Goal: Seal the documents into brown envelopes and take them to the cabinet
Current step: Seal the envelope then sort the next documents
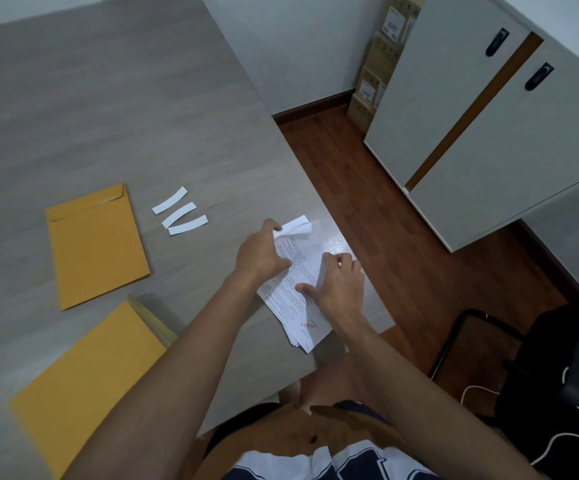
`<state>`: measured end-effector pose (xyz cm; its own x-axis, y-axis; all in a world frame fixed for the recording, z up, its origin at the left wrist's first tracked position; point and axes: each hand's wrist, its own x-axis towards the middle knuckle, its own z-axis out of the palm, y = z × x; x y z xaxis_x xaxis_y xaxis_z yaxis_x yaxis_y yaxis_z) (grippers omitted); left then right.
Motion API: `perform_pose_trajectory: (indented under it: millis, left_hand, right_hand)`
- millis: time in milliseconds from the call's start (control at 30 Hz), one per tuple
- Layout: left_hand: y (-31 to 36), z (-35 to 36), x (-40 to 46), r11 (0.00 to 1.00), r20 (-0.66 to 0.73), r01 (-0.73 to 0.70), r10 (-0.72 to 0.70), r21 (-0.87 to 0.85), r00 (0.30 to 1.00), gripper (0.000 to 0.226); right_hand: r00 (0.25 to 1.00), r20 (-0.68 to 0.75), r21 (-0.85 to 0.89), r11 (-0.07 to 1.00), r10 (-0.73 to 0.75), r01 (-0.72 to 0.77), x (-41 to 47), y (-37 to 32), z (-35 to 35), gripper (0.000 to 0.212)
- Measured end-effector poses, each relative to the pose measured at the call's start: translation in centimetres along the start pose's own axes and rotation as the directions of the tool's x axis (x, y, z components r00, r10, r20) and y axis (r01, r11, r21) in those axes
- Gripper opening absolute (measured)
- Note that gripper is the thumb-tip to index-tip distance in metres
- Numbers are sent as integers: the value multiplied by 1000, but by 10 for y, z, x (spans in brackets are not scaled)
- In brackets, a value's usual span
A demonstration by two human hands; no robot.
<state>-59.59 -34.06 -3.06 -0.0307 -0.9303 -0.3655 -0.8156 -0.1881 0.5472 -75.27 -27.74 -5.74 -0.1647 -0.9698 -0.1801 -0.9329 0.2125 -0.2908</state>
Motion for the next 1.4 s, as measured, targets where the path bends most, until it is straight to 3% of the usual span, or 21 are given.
perform_pose_trajectory:
  millis: [67,133,233,300,433,533,600,667,733,800,933,1100,1400]
  left_hand:
    - [5,-10,5,998,57,55,-54,-26,997,70]
    - [10,-17,11,997,168,62,-70,53,983,60]
    - [22,-24,17,996,284,92,-88,-4,955,45]
    - [30,-27,21,998,271,64,-66,14,960,45]
    - [39,-23,20,968,312,-100,24,230,950,41]
    - [30,-22,17,959,239,-121,59,255,969,31]
    - [17,-33,7,987,180,-98,74,131,981,19]
    - [-7,-50,-11,992,120,-25,41,-127,992,15]
    - [-36,-68,-36,917,81,43,-12,-397,997,17]
    - [-66,-78,-61,832,38,74,-64,-550,997,17]
    - [-114,-93,-103,618,-79,68,-207,-784,975,23]
    - [-161,-109,-149,549,-169,48,-338,-834,926,21]
    - [-221,-126,-223,546,-308,-18,-445,-838,841,23]
  right_hand:
    - [1000,-8,0,1000,-13,13,0,1,1,76]
    - [1000,-13,-10,1000,-19,19,0,2,3,77]
    - [1000,-19,-13,1000,-22,22,0,3,4,77]
    - [999,-31,5,1000,-26,27,-1,5,7,77]
    - [1000,-7,20,999,-26,26,0,7,8,79]
    - [999,46,55,998,-18,16,2,9,1,83]
    - [1000,28,122,992,11,-14,3,10,-8,89]
    - [1000,-2,254,967,31,-29,5,7,-19,94]
    - [1000,-7,397,918,10,-7,8,-4,-31,92]
    - [1000,-7,534,845,-15,17,10,-22,-42,89]
    - [962,254,799,581,-95,-154,12,-69,-42,86]
    - [854,426,851,452,-299,-267,-7,-119,-26,48]
    - [807,357,890,433,-470,-142,-66,-186,-6,27]
